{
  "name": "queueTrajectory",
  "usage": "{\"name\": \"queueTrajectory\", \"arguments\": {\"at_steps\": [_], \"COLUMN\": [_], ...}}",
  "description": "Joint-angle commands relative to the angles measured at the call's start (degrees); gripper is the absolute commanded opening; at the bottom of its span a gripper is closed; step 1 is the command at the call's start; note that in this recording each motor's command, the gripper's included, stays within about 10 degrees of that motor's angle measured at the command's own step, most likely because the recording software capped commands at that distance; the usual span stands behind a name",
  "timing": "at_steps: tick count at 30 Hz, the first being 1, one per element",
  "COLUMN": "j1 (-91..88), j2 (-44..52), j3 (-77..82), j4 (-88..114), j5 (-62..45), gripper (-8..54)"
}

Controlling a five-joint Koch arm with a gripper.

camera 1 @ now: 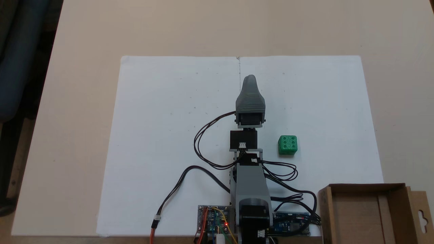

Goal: Grasp a green dice and put it in the bin.

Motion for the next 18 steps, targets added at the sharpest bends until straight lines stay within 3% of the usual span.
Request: {"name": "queueTrajectory", "arguments": {"at_steps": [1, 11, 18], "j1": [0.44, -0.18, -0.18], "j2": [6.42, 6.33, 6.42], "j3": [3.6, -2.37, -13.8], "j4": [-0.79, 12.57, 37.6], "j5": [-2.64, -2.72, -2.64], "gripper": [44.5, 42.8, 42.8]}}
